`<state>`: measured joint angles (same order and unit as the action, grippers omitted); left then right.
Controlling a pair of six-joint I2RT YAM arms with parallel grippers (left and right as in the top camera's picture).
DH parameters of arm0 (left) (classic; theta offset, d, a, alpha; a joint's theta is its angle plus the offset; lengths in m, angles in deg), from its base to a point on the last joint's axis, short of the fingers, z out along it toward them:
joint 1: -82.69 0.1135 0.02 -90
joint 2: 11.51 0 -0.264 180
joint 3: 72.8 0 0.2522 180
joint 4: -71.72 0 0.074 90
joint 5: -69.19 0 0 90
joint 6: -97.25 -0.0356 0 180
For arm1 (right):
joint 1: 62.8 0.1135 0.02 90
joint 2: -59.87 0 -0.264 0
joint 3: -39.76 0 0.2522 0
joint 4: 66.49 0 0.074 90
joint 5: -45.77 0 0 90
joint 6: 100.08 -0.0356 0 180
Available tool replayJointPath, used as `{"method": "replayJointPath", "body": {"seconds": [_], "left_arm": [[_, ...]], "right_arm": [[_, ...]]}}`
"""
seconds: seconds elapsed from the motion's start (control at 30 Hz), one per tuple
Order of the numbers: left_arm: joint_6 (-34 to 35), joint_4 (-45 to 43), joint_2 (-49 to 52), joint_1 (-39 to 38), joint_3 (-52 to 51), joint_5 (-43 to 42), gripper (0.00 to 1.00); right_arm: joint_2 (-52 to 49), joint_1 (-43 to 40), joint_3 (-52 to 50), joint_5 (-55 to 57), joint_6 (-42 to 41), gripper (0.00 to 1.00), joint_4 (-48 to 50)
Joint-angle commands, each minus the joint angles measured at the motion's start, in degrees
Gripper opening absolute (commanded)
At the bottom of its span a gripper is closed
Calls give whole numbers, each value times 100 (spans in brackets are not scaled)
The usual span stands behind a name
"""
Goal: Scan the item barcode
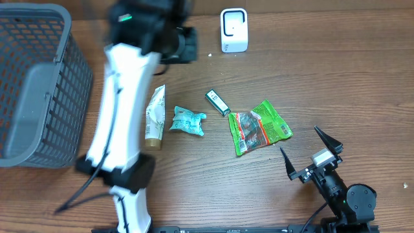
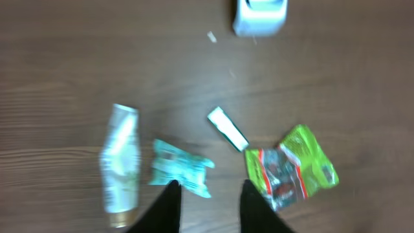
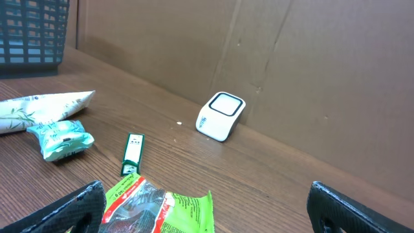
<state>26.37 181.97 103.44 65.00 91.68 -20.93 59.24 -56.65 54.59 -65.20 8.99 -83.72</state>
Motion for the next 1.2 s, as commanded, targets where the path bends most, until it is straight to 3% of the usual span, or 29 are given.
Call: {"method": "replayJointPath", "body": {"seconds": [0.0, 0.23, 0.3, 0.4, 0.5, 0.57, 0.6, 0.63, 0.77, 1.0, 1.17], "left_arm": [[90, 33, -680, 267, -424, 509, 27], [168, 33, -1447, 1325, -2218, 621, 29], [-44, 33, -1478, 1611, -2601, 514, 59], [-337, 33, -1458, 1987, -2859, 345, 72], [-577, -83, -1447, 2426, -2887, 210, 75], [-1513, -380, -1447, 2730, -2885, -507, 79], [-2201, -527, -1447, 2874, -2885, -1003, 87], [-2424, -544, -1447, 2929, -2885, -1167, 99], [-2601, -546, -1447, 3008, -2885, -1080, 100], [-2601, -529, -1447, 3005, -2885, 79, 100], [-2599, -529, -1447, 3005, -2885, 98, 100]], "right_arm": [[46, 37, -61, 37, -70, 100, 33], [46, 37, -61, 37, -70, 100, 31], [46, 37, -61, 37, -70, 100, 31], [46, 37, -61, 37, -70, 100, 31], [46, 37, -61, 37, -70, 100, 31], [46, 37, -61, 37, -70, 100, 31], [46, 37, -61, 37, -70, 100, 31], [46, 37, -61, 37, -70, 100, 31], [46, 37, -61, 37, -70, 100, 31], [46, 37, -59, 37, -70, 100, 31], [46, 37, -61, 37, -70, 100, 33]]}}
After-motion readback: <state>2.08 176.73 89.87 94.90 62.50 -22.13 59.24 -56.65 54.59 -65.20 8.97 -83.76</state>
